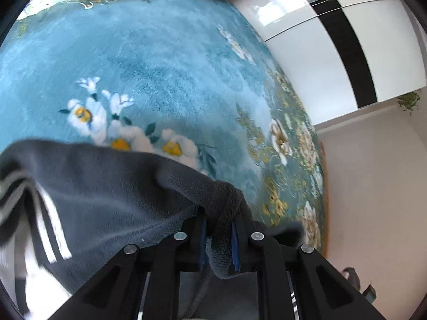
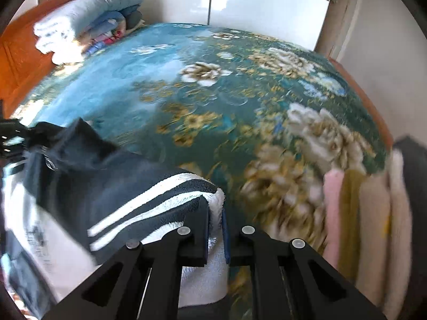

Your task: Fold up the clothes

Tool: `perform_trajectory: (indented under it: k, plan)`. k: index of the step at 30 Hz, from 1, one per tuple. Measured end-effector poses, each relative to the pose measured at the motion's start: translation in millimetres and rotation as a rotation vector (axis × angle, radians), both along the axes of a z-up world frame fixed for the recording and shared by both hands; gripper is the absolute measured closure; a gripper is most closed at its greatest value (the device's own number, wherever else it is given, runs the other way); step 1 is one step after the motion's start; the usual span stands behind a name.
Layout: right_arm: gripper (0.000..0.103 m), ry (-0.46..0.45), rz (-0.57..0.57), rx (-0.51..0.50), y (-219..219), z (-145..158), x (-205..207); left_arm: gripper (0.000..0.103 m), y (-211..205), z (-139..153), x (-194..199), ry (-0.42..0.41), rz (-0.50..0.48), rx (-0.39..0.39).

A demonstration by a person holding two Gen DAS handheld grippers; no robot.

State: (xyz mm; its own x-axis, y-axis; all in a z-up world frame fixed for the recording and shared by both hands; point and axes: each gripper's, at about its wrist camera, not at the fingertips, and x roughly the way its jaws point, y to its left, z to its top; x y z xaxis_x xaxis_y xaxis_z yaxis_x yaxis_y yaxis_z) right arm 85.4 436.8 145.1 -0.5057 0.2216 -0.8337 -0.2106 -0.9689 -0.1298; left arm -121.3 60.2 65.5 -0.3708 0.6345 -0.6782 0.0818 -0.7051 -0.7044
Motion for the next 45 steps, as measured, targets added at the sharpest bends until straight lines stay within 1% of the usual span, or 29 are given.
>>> perform_trajectory:
  k: [2, 5, 7, 8, 9, 10, 11, 12, 13, 15, 17, 19, 20, 23, 24, 26, 28, 29, 31, 34, 36, 38, 41, 42, 44, 45]
  plan:
    - [0.095, -0.023, -0.043, -0.014, 15.4, -20.9, -13.6, 0.087, 5.3, -25.1, -12.5, -0.056, 0.014, -0.007]
    - [0.095, -0.080, -0.101, -0.092, 33.6, -62.6, -23.4, 0.086, 6.3, -56.5, -16.3, -0.112, 0.033, -0.015]
    - [0.095, -0.108, -0.111, -0.095, 36.6, -79.5, -24.5, 0.082, 2.9, -64.3, -12.5, -0.116, 0.042, 0.020]
    - [0.094, -0.110, -0.111, -0.097, 37.1, -83.1, -23.3, 0.080, -0.4, -65.5, -10.0, -0.119, 0.042, 0.045]
    - [0.094, -0.106, -0.107, -0.101, 37.3, -84.3, -21.2, 0.072, -3.3, -65.4, -7.3, -0.117, 0.038, 0.066]
    - [0.094, -0.099, -0.099, -0.106, 37.3, -83.6, -19.6, 0.061, -4.9, -61.5, -2.6, -0.104, 0.029, 0.075]
    - [0.092, -0.081, -0.085, -0.114, 37.3, -80.1, -16.9, 0.054, -5.5, -55.4, 4.3, -0.089, 0.021, 0.074]
    - [0.092, -0.057, -0.068, -0.123, 37.6, -75.6, -13.3, 0.044, -6.4, -48.9, 11.0, -0.067, 0.005, 0.069]
    - [0.091, -0.032, -0.054, -0.137, 36.4, -69.9, -8.2, 0.040, -7.9, -41.4, 19.4, -0.040, -0.015, 0.067]
    - [0.085, 0.019, -0.040, -0.168, 31.8, -56.2, 4.5, 0.040, -14.4, -24.0, 42.3, 0.023, -0.066, 0.072]
    - [0.070, 0.072, -0.044, -0.196, 26.9, -41.1, 18.3, 0.037, -26.1, -3.2, 70.5, 0.100, -0.113, 0.055]
    - [0.062, 0.132, -0.030, -0.232, 14.9, -24.8, 38.6, 0.029, -41.0, 16.4, 95.4, 0.176, -0.141, -0.010]
    - [0.058, 0.155, -0.015, -0.247, 7.2, -18.5, 48.9, 0.027, -50.1, 26.4, 109.7, 0.220, -0.151, -0.071]
    - [0.056, 0.168, 0.039, -0.253, -17.3, -13.2, 71.6, 0.025, -80.3, 48.6, 148.8, 0.337, -0.164, -0.302]
    - [0.056, 0.165, 0.056, -0.252, -26.4, -14.5, 78.3, 0.025, -89.9, 52.9, 160.5, 0.365, -0.167, -0.373]
    - [0.056, 0.154, 0.084, -0.251, -41.9, -19.0, 89.5, 0.025, -107.0, 46.1, 178.5, 0.365, -0.165, -0.483]
    - [0.056, 0.143, 0.112, -0.256, -56.7, -27.3, 101.3, 0.025, -122.2, 27.1, 198.4, 0.342, -0.162, -0.580]
    - [0.056, 0.137, 0.121, -0.262, -62.6, -31.7, 106.7, 0.025, -126.7, 16.0, 208.4, 0.329, -0.176, -0.625]
    - [0.056, 0.124, 0.132, -0.276, -72.3, -40.6, 116.6, 0.025, -132.4, 0.9, 227.3, 0.331, -0.200, -0.698]
    - [0.056, 0.110, 0.150, -0.301, -85.7, -51.0, 130.9, 0.025, -146.3, -13.5, 250.1, 0.376, -0.201, -0.778]
    - [0.056, 0.104, 0.151, -0.303, -89.7, -53.0, 138.0, 0.025, -150.9, -24.1, 254.2, 0.361, -0.222, -0.823]
    - [0.056, 0.099, 0.144, -0.311, -91.6, -55.3, 143.6, 0.025, -150.4, -34.6, 255.6, 0.348, -0.267, -0.849]
    - [0.056, 0.096, 0.123, -0.337, -93.1, -57.0, 150.3, 0.025, -146.0, -46.3, 249.9, 0.343, -0.282, -0.900]
    - [0.056, 0.095, 0.116, -0.346, -93.6, -57.5, 152.5, 0.026, -146.4, -48.4, 248.2, 0.339, -0.284, -0.897]
    - [0.056, 0.092, 0.102, -0.353, -93.4, -58.0, 155.2, 0.036, -148.9, -48.9, 249.6, 0.350, -0.288, -0.868]
    - [0.056, 0.092, 0.096, -0.352, -92.8, -57.9, 156.8, 0.047, -150.5, -49.5, 250.3, 0.351, -0.286, -0.854]
